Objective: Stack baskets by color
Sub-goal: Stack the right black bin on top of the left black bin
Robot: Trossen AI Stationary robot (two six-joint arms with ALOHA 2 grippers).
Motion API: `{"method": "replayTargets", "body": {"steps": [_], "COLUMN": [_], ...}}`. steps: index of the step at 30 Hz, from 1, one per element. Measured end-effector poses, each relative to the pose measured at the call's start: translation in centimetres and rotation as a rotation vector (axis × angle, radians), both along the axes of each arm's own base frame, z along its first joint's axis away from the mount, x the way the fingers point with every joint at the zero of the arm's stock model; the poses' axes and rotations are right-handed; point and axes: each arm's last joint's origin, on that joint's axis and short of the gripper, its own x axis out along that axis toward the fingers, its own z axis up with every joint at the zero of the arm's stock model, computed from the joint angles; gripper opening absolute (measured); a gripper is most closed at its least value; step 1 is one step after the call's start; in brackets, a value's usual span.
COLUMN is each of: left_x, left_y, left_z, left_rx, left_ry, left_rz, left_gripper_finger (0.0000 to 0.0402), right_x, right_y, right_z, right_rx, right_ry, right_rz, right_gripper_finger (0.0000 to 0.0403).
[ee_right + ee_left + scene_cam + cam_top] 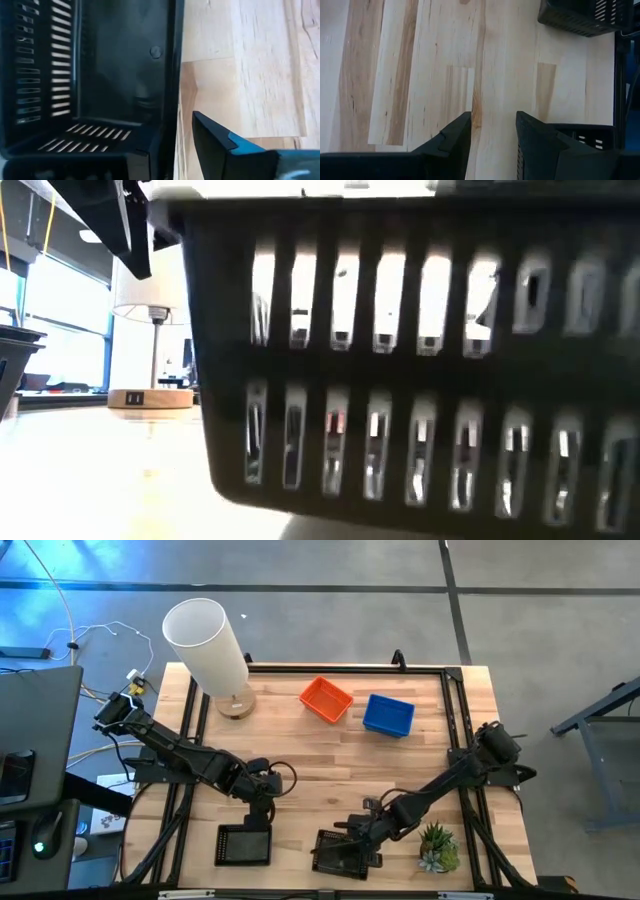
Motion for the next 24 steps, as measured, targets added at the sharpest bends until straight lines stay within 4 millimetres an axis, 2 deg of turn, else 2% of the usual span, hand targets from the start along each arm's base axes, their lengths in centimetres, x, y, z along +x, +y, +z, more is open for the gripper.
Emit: {"method": "replayTargets", "body": {"steps": [5, 11, 17, 24], "left_x": [0.0, 0.0, 0.0, 0.8], "left_y": [0.0, 0.0, 0.0, -0.3], "left_z": [0.0, 0.0, 0.0, 0.4], "left_rx": [0.000, 0.011, 0.035, 0.032], "left_ry": [0.000, -0.001, -0.007, -0.098], "left_rz": [0.000, -0.022, -0.075, -0.119], "left_gripper_finger": [0.0142, 0.0142, 0.0142, 0.0142], "right_x": [0.1, 0.1, 0.9, 2.8], "right_y": [0.0, 0.0, 0.0, -0.9], "right_z": [-0.2, -0.2, 0.8, 3.0], "right_rx": [-0.006, -0.024, -0.034, -0.045], "right_ry": [-0.003, -0.016, -0.058, -0.103], "right_rz": [-0.012, -0.011, -0.013, -0.015], "right_gripper_finger": [0.0077, 0.0007, 0.0002, 0.0000]}}
